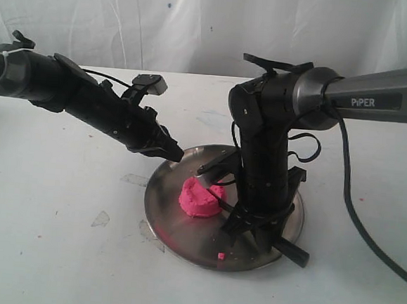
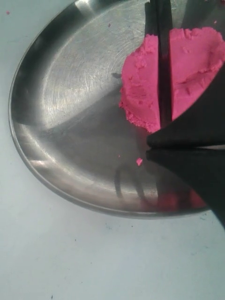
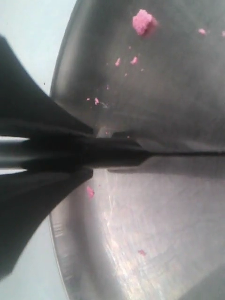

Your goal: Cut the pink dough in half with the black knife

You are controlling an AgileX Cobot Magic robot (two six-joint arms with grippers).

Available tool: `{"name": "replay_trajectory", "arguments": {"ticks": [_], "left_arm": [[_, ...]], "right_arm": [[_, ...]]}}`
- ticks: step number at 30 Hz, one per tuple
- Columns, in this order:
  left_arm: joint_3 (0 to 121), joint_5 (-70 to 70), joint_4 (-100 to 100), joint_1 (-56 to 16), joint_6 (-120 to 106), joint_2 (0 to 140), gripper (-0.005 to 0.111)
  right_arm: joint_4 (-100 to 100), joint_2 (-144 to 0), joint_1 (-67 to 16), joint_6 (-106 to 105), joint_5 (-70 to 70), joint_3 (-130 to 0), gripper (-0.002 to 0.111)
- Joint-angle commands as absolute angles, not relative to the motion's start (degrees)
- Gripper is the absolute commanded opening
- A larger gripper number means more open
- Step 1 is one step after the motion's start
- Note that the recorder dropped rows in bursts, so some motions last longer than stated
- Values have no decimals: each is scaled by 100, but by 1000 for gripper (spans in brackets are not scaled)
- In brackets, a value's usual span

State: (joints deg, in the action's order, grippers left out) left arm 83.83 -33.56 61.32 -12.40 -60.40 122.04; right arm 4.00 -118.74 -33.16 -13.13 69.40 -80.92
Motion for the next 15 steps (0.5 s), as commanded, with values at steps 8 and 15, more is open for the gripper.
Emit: {"name": "replay_trajectory", "arguments": {"ticks": [8,15], "left_arm": [[8404,-3504,6125,-1266,-5995,12131,0],[8404,-3517,6125,-1266,-5995,12131,0]], "right_arm": [[264,-11806,-3358,-1327,6996,-8072,0],[-176,-11806,-3381,-1663,6996,-8072,0]]}}
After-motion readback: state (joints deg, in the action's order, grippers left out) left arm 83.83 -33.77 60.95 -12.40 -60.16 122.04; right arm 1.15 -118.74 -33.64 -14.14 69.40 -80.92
